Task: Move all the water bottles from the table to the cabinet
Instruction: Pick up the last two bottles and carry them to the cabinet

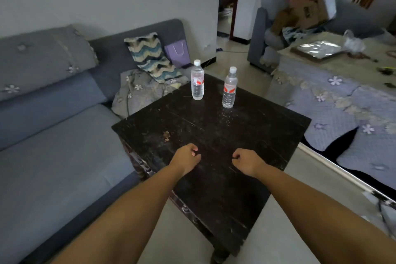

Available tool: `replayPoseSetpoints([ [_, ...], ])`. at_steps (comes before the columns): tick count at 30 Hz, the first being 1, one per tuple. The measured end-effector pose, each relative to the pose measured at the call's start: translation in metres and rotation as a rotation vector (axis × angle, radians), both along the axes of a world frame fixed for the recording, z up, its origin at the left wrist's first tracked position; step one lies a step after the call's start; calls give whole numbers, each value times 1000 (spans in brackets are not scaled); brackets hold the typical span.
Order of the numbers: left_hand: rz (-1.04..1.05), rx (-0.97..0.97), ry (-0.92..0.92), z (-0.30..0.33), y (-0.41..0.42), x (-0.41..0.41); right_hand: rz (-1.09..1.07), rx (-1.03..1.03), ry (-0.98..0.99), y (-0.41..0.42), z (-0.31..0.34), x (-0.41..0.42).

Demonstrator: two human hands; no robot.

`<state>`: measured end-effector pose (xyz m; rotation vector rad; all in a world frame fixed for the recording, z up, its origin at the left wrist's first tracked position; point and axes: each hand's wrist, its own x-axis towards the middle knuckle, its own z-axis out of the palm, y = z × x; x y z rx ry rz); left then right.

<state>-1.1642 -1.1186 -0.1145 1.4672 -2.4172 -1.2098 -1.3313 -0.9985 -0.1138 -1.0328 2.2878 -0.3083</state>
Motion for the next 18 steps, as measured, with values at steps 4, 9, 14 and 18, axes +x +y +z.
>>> replayPoseSetpoints([
  [4, 1, 22, -22, -1, -57, -42, -38, -2, -27, -57, 1, -45],
  [9, 15, 92, -20, -17, -130, -92, -159, 2, -91, -118, -17, -87],
  [14, 39, 144, 67, -36, -227, -156, -355, -86, -135, -197, -32, -137],
  [18, 143, 165, 175, -52, -303, -205, -646, -324, -161, -258, -48, -166],
])
